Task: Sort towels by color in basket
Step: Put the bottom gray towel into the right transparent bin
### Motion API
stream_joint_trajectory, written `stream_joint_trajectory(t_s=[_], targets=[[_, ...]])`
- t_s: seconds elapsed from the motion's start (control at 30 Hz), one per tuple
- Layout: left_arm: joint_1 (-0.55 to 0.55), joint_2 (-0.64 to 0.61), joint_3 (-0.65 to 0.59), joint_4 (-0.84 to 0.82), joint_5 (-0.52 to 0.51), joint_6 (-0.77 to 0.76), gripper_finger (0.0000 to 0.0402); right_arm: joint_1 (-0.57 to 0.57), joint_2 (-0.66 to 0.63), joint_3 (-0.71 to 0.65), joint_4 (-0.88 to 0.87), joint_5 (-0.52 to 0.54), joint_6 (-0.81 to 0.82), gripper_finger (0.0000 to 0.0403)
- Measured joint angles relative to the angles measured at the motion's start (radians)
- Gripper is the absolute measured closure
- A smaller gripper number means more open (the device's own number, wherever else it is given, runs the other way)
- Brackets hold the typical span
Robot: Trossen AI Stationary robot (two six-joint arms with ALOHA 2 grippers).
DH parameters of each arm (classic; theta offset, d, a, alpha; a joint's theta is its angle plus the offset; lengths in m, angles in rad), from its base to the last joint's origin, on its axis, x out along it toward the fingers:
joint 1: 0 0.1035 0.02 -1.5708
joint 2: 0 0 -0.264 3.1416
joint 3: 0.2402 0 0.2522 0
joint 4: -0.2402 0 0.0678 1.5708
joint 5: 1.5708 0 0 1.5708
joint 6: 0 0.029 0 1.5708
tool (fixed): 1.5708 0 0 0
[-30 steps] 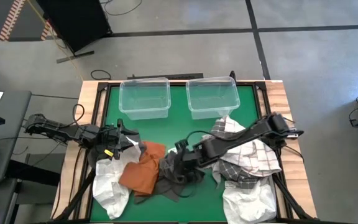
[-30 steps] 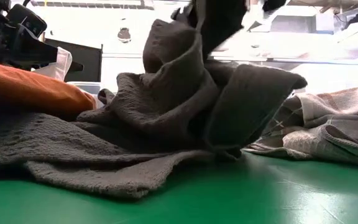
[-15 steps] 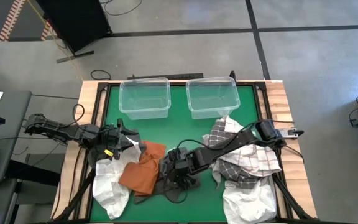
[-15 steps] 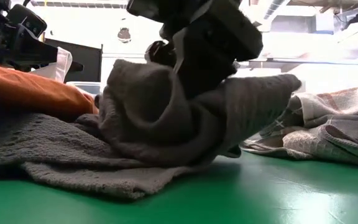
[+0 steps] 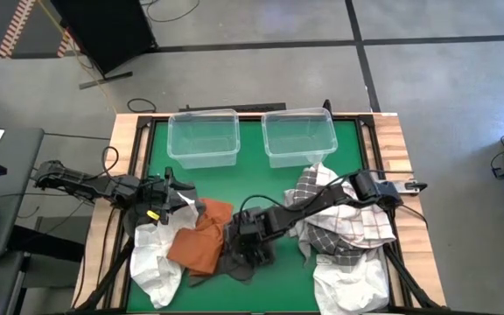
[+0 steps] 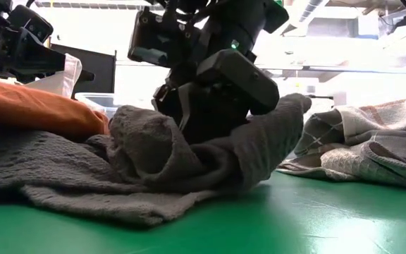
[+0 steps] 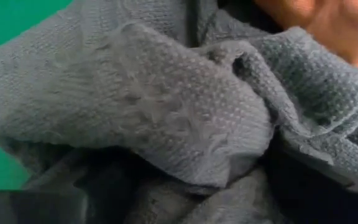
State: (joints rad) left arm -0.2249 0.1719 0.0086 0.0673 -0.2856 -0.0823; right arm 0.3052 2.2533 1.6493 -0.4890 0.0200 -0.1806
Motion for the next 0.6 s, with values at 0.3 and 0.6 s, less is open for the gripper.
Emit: stream_joint_trajectory(t_s=[0.3, 0.6], targets=[[0.0, 0.0, 0.0, 0.0, 0.0, 0.0, 0.0187, 0.012, 0.004, -0.001, -0.025, 0.011, -0.015, 0.0302], [0.0, 0.0, 0.0, -0.001, 0.0, 0.0, 0.0187, 0.021, -0.026, -0.003, -0.11, 0.037, -0.026, 0.0336]])
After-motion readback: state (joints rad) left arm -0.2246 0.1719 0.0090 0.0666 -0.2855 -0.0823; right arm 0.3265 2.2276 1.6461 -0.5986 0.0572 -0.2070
